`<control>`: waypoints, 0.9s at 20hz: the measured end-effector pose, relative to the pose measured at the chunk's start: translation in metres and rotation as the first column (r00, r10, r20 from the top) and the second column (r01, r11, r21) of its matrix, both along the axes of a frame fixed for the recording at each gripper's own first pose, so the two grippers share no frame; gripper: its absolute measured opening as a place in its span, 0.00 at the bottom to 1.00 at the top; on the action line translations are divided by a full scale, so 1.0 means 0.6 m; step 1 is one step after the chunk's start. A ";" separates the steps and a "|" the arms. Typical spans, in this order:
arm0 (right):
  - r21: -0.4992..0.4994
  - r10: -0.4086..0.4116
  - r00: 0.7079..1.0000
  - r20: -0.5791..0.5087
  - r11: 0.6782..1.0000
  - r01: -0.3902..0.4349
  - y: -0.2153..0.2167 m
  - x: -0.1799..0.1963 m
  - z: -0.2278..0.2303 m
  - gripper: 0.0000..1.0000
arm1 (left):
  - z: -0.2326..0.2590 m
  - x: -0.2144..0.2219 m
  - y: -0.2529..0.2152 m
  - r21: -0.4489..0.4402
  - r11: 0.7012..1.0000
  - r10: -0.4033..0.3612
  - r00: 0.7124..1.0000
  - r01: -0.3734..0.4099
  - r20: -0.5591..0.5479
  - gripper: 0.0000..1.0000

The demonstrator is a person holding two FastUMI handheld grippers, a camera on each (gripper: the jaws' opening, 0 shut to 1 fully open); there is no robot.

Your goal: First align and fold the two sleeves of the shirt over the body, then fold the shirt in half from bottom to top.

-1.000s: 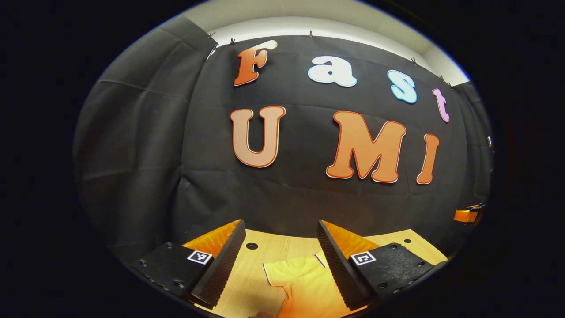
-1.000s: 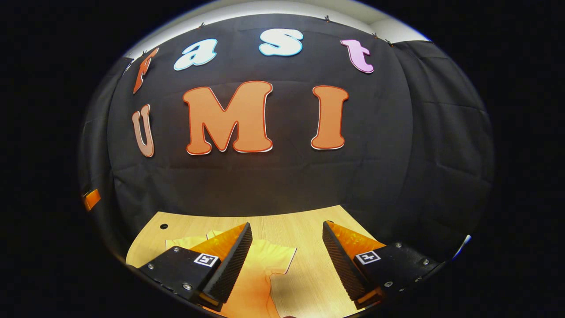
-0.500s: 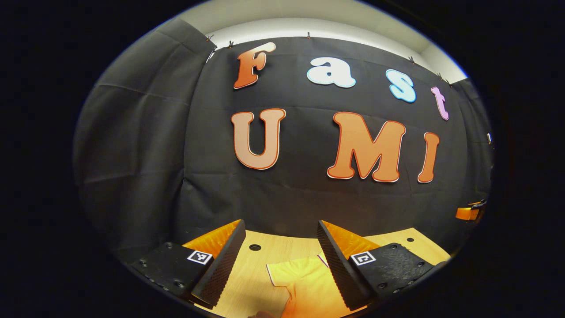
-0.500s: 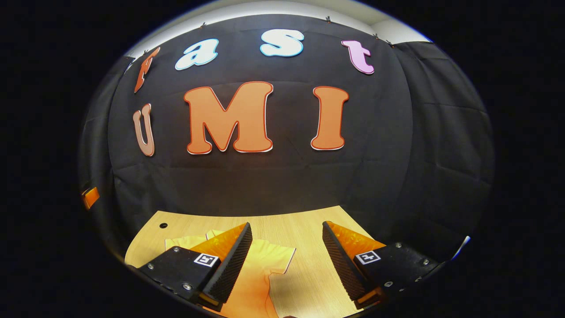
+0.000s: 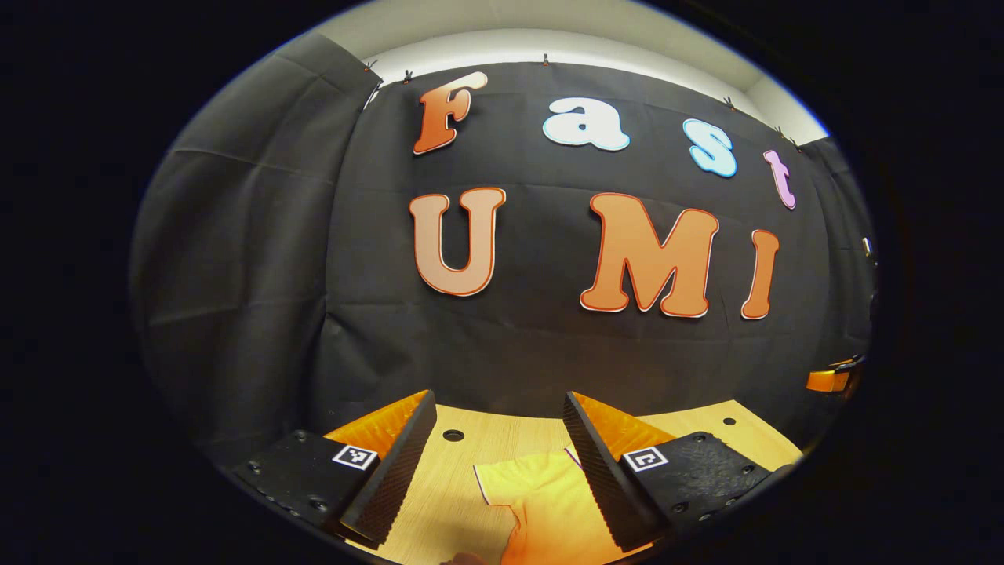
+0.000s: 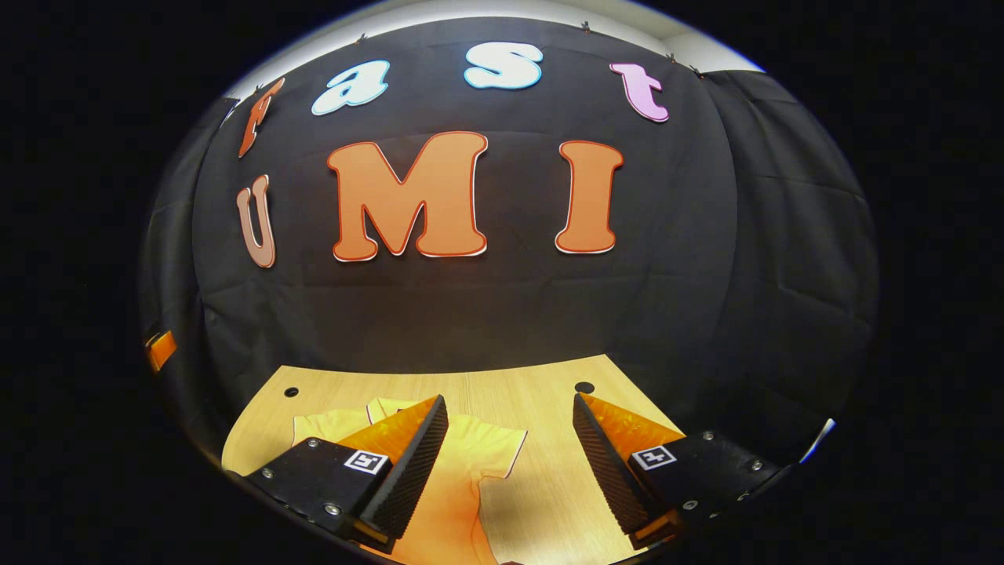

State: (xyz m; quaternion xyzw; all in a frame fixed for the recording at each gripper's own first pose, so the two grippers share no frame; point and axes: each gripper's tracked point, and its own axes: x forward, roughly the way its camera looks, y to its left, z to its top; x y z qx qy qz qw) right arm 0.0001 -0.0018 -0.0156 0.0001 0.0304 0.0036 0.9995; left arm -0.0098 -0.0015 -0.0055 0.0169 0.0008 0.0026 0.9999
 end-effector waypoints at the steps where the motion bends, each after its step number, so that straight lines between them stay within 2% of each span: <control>1: 0.009 0.002 1.000 -0.015 1.000 -0.002 0.001 0.003 -0.003 0.97 | 0.001 0.002 -0.002 0.001 1.000 -0.002 1.000 0.002 0.001 0.98; 4: 0.048 0.010 0.996 -0.088 0.999 -0.006 -0.001 0.020 -0.020 0.97 | 0.000 0.002 -0.003 0.005 1.000 -0.010 1.000 0.010 0.001 0.98; 5: 0.056 0.010 0.992 -0.126 0.998 -0.003 -0.003 0.030 -0.030 1.00 | 0.000 0.001 -0.002 0.007 1.000 -0.011 1.000 0.011 0.001 0.98; 6: 0.057 0.009 0.986 -0.164 0.998 0.000 -0.003 0.041 -0.043 0.97 | 0.000 0.003 0.000 0.010 1.000 -0.010 1.000 0.010 0.001 0.97; 10: 0.081 -0.006 0.959 -0.285 0.996 0.031 -0.013 0.107 -0.088 0.97 | -0.007 0.007 0.016 0.019 1.000 0.004 1.000 -0.004 -0.010 0.98; 14: 0.079 0.001 0.915 -0.404 0.996 0.034 -0.012 0.168 -0.150 0.97 | -0.018 0.016 0.040 0.012 0.999 0.031 0.999 -0.031 -0.035 0.98; 18: 0.108 0.014 0.849 -0.529 0.993 0.051 -0.005 0.219 -0.216 0.98 | -0.034 0.035 0.064 0.023 0.998 0.060 0.997 -0.059 -0.056 0.98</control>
